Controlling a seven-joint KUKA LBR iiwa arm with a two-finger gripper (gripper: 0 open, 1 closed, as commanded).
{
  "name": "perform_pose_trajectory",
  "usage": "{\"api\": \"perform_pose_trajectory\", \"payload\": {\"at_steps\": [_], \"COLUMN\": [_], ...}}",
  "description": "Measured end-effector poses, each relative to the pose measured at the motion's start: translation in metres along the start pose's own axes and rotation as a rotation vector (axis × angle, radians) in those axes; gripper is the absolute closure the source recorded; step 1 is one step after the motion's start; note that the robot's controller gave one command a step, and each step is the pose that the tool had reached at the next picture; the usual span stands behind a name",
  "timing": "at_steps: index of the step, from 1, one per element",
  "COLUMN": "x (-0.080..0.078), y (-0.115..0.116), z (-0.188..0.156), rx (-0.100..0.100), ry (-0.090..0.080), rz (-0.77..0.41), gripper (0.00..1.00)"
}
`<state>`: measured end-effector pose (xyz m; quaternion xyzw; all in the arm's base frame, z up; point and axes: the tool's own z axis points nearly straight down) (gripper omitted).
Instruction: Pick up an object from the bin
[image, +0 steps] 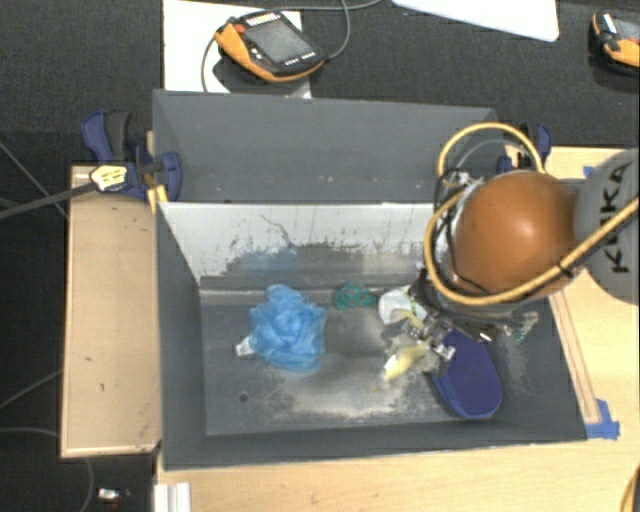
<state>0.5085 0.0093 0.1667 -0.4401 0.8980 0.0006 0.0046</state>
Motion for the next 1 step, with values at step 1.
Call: {"api": "perform_pose_trajectory", "payload": {"at_steps": [1], "x": [-0.0004], "y": [0.0003], "z": [-0.0214], "rx": [-0.001], "ry": [0.0], "rz": [0.004], "gripper": [1.0]}}
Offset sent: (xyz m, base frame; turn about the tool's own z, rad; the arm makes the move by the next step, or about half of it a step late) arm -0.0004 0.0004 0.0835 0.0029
